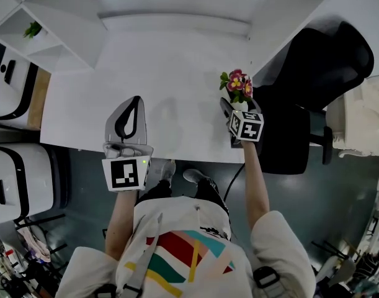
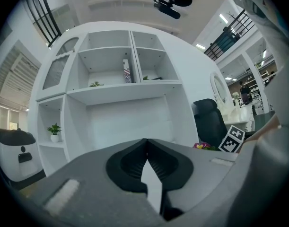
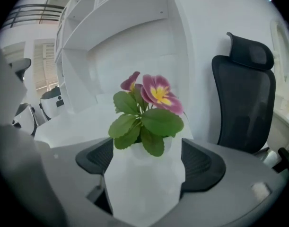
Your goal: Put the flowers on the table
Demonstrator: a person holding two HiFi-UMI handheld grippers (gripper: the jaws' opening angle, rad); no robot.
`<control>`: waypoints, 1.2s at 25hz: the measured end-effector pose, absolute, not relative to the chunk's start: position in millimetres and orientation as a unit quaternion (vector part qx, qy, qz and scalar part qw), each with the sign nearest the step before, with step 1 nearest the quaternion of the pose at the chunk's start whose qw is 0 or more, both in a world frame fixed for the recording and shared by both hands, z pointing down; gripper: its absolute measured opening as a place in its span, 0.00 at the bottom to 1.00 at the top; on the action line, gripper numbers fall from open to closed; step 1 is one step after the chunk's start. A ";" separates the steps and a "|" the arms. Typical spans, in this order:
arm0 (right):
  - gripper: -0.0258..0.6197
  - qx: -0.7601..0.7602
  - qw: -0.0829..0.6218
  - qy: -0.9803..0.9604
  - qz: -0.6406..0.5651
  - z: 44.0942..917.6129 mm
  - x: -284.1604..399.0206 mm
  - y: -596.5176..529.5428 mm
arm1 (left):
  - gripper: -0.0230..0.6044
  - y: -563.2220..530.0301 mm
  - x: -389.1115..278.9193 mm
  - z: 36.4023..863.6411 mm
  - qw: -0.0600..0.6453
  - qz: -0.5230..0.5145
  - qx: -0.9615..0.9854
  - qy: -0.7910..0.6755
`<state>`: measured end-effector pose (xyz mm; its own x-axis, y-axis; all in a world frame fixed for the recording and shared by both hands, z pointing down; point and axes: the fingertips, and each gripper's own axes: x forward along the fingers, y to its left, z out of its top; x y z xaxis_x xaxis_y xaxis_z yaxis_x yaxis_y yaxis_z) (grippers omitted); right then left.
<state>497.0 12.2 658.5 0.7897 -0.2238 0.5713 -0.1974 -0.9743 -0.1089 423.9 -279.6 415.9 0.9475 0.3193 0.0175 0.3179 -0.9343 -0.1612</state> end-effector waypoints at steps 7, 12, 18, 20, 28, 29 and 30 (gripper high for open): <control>0.70 -0.953 0.014 0.095 -0.287 622.9 478.8 12.7 | 0.04 -262.0 427.2 406.0 0.072 0.026 -0.979 -0.191; 0.70 -0.965 -0.018 0.091 -0.244 566.3 473.0 13.7 | 0.04 -244.7 425.7 402.2 0.059 0.035 -0.974 -0.218; 0.53 -0.985 -0.055 0.083 -0.140 471.1 459.0 6.9 | 0.04 -234.1 420.9 398.8 0.054 0.049 -0.968 -0.240; 0.45 -0.990 -0.064 0.072 -0.104 445.1 452.0 4.1 | 0.04 -230.2 417.6 392.5 0.060 0.054 -0.966 -0.247; 0.13 -0.994 -0.099 0.052 0.010 381.1 415.0 -25.7 | 0.04 -227.5 413.5 365.8 0.074 0.098 -0.959 -0.256; 0.13 -0.994 -0.089 0.055 0.013 379.5 409.6 -30.2 | 0.04 -227.1 412.4 362.6 0.080 0.103 -0.958 -0.257; 0.12 -0.995 -0.081 0.057 0.014 378.9 404.2 -34.0 | 0.04 -226.5 411.3 360.0 0.085 0.107 -0.957 -0.257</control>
<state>404.2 -34.0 378.9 0.9931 -0.1153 -0.0195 -0.1106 -0.9805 0.1624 411.3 -226.5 360.0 0.8446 0.5107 -0.1610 0.4741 -0.8529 -0.2185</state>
